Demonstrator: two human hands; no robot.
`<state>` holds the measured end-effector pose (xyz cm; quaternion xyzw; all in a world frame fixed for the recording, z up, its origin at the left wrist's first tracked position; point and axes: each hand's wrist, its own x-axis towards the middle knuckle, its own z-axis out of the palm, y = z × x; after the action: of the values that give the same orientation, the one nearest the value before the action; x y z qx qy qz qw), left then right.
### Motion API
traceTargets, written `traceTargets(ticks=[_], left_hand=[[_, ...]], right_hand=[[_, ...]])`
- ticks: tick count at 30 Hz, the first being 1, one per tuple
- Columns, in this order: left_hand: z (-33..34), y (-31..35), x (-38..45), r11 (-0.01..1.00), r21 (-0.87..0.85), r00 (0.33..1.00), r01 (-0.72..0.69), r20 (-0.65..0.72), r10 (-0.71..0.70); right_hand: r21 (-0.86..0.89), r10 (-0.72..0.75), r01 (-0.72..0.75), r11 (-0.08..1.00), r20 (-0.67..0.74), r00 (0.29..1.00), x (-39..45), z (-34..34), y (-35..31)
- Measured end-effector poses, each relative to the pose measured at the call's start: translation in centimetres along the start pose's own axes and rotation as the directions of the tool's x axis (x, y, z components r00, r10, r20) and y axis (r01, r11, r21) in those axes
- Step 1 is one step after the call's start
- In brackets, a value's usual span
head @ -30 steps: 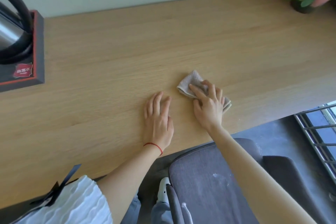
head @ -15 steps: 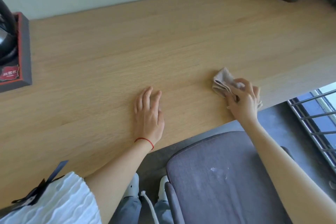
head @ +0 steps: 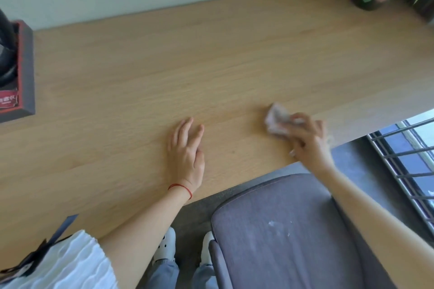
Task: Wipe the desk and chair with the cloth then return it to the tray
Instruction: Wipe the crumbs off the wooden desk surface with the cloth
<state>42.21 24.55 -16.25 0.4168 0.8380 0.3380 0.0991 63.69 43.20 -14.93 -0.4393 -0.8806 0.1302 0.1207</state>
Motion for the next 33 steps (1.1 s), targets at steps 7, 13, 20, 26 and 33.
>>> traceTargets(ticks=[7,13,20,26,33], left_hand=[[-1.1,0.0,-0.1,0.999,-0.046,0.998,0.026,0.059,-0.024],[-3.3,-2.7,-1.0,0.950,0.313,0.989,0.002,0.137,-0.048],[-2.6,-4.1,-1.5,0.901,0.423,0.989,-0.093,0.144,0.035],[-3.1,-3.7,-1.9,0.914,0.400,0.988,-0.074,0.154,0.013],[-3.1,-3.3,-1.6,0.920,0.388,0.990,-0.062,0.143,0.006]], right_hand=[[0.053,0.089,-0.085,0.995,-0.075,0.993,3.0,3.4,-9.0],[0.152,-0.423,0.404,0.902,0.133,0.896,-5.2,3.2,-10.7],[0.051,0.118,-0.115,0.992,-0.050,0.992,2.9,1.8,-4.7],[0.052,-0.200,0.197,0.979,0.060,0.978,-0.3,4.6,-12.2],[-0.087,-0.308,0.313,0.946,0.071,0.949,0.1,0.0,-2.5]])
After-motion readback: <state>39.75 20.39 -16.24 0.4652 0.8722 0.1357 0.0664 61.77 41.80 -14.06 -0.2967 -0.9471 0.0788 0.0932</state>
